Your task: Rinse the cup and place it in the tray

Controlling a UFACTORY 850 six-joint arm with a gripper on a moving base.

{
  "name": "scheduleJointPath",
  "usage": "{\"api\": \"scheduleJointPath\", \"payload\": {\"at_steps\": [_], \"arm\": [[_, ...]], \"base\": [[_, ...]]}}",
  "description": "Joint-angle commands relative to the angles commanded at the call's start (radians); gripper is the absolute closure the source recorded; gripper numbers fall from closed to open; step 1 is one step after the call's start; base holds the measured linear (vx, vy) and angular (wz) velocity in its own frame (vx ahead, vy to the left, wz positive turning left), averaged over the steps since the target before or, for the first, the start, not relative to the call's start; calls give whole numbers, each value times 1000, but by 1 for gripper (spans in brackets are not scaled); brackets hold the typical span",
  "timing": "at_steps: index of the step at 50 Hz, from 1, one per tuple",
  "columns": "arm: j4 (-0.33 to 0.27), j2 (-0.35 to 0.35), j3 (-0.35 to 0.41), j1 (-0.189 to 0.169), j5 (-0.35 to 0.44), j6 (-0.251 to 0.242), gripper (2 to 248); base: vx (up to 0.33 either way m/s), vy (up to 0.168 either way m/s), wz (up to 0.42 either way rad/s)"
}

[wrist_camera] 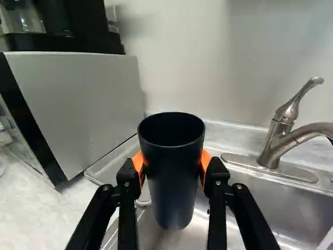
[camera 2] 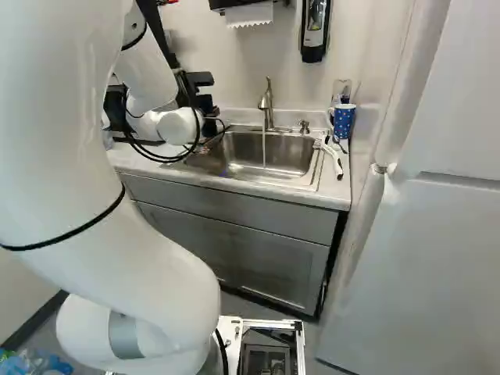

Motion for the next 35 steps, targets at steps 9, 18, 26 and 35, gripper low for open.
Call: {"api": "scheduleJointPath", "payload": {"at_steps": [9,18,26,35], "arm": [[0,-10,10,-27,0,0,128],[0,-19,21,-54,4,0,128],[0,-28,29,-78,9,0,128],[0,-40,37,-105,16,0,128]], "base": [[0,0,0],[0,0,0],[0,0,0],[0,0,0]]}}
